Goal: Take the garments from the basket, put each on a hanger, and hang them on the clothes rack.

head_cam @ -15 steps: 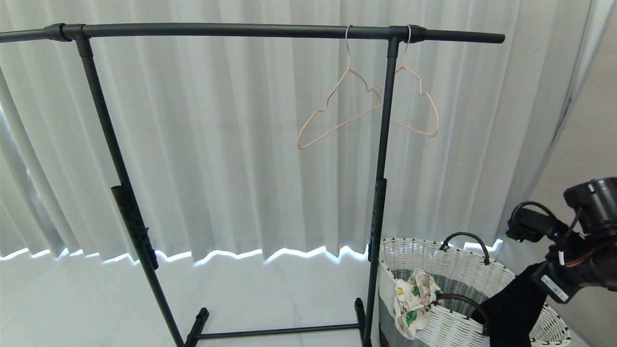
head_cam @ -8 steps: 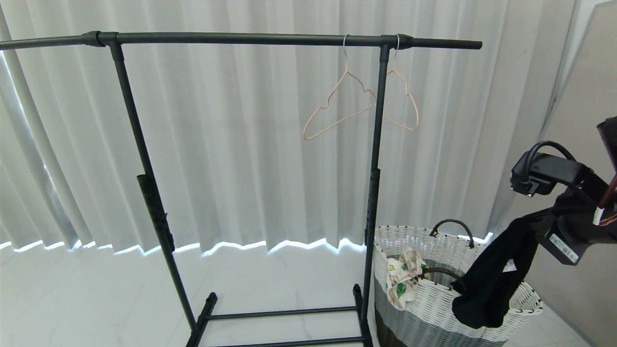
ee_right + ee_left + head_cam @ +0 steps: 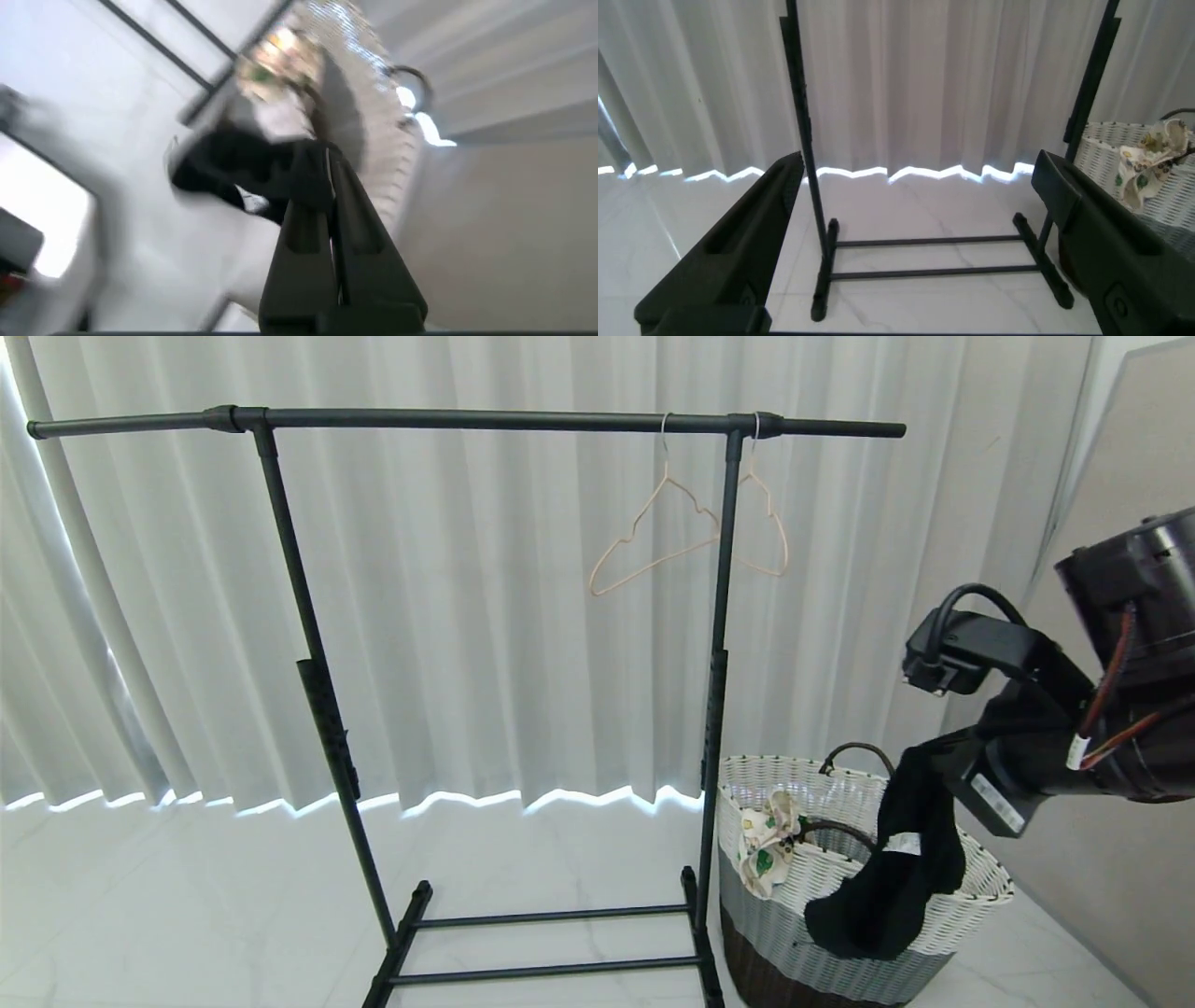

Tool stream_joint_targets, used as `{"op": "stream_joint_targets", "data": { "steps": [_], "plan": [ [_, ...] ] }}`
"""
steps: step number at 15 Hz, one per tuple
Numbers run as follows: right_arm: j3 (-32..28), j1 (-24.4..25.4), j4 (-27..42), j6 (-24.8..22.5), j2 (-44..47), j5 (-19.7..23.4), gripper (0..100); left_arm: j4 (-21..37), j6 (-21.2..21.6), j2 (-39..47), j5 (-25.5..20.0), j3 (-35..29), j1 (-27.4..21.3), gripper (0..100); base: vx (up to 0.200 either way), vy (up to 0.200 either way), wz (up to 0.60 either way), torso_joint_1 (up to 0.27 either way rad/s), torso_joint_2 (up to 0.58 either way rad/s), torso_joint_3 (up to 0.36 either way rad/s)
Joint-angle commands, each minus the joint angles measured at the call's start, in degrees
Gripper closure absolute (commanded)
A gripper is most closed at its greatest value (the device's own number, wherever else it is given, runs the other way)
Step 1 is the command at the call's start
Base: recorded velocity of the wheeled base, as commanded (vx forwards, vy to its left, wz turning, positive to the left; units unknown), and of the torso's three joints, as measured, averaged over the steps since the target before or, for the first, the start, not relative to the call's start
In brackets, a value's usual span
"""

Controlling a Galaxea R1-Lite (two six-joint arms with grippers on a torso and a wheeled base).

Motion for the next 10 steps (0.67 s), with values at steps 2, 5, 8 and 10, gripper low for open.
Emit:
{"op": "stream_joint_targets", "data": {
  "steps": [2,5,8,10],
  "plan": [
    [-6.13,6.08,-0.09,4.67,8.44,-0.21,100,-0.01,1.72,0.0,-0.56,0.0,-0.11,0,0.0,0.0,0.0,0.0,0.0,0.0],
    [-9.2,6.79,-0.09,4.75,12.48,-0.21,100,-0.09,0.85,0.0,-0.65,0.0,-0.11,0,0.0,0.0,0.0,0.0,0.0,0.0],
    [-10.7,6.96,-0.18,4.93,14.95,-0.12,100,-0.27,-1.79,0.0,-0.92,0.0,-0.11,0,0.0,0.0,0.0,0.0,0.0,0.0],
    [-11.75,6.88,-0.18,5.28,15.65,-0.21,100,-1.24,-2.85,0.35,-2.76,-3.16,-0.29,0,0.0,0.0,0.0,0.0,0.0,0.0]
  ]
}}
